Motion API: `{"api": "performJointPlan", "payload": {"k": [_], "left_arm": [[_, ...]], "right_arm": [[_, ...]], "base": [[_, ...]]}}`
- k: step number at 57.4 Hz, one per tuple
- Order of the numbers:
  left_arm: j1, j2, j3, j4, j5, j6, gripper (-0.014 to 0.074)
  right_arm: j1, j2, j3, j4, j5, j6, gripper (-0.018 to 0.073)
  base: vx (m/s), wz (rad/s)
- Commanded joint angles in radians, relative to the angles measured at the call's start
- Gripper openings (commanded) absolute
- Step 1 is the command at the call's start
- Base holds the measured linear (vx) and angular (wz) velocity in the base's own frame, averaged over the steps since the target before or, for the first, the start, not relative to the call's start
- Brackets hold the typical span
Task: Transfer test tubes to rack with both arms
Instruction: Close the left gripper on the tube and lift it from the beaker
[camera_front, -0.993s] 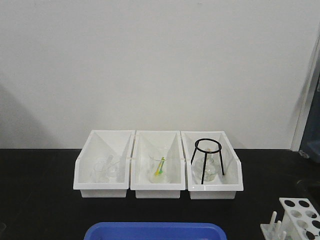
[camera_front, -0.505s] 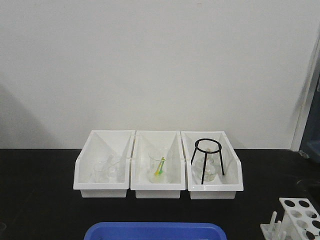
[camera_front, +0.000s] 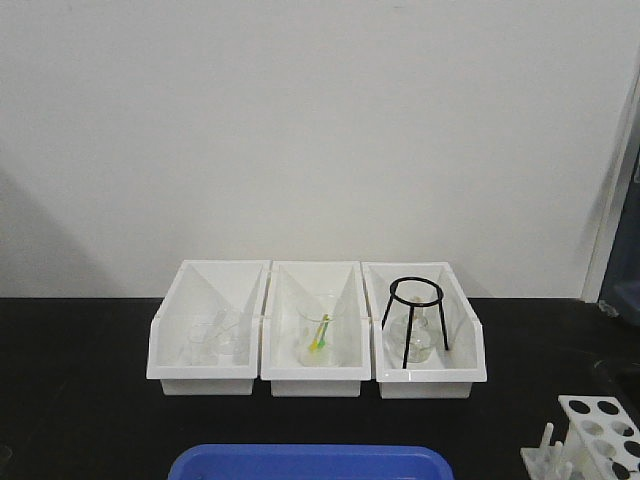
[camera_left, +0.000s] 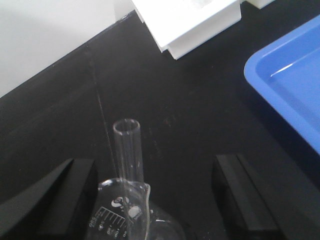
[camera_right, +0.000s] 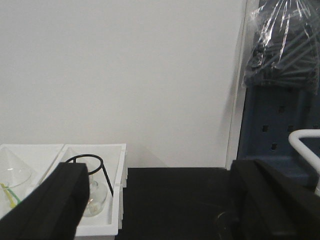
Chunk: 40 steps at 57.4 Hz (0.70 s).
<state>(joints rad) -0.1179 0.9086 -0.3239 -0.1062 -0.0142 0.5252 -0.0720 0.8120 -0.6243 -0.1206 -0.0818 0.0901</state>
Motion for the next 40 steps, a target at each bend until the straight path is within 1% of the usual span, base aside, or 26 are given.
{"api": "performJointPlan", "payload": {"k": [1,6,11,17,29,40], "left_arm": [[0.003,0.014,0.02,-0.006,-0.218,-0.003,0.0568],[0.011,0.06,0.023,-0.009,-0.275,0.0,0.0568],[0.042,0.117,0.021,-0.01,-0.333,0.019,0.0568],[0.069,0.191,0.021,-0.01,-0.388,0.022,0.0568],[0.073,0.328,0.015,-0.01,-0.56,0.012,0.0556],[0.073,0.426,-0.057,-0.01,-0.571,0.013,0.0519]], "right_arm": [[-0.001,0.013,-0.032,-0.005,-0.078,-0.002,0.0583],[-0.001,0.026,-0.032,-0.005,-0.078,-0.003,0.0575],[-0.001,0.026,-0.032,-0.005,-0.08,-0.011,0.0575],[-0.001,0.026,-0.032,-0.005,-0.093,-0.029,0.0575],[-0.001,0.026,-0.032,-0.006,-0.093,-0.037,0.0575],[-0.001,0.026,-0.032,-0.008,-0.093,-0.037,0.0575]], "base": [[0.0,0.0],[0.0,0.0],[0.0,0.0],[0.0,0.0],[0.0,0.0],[0.0,0.0]]}}
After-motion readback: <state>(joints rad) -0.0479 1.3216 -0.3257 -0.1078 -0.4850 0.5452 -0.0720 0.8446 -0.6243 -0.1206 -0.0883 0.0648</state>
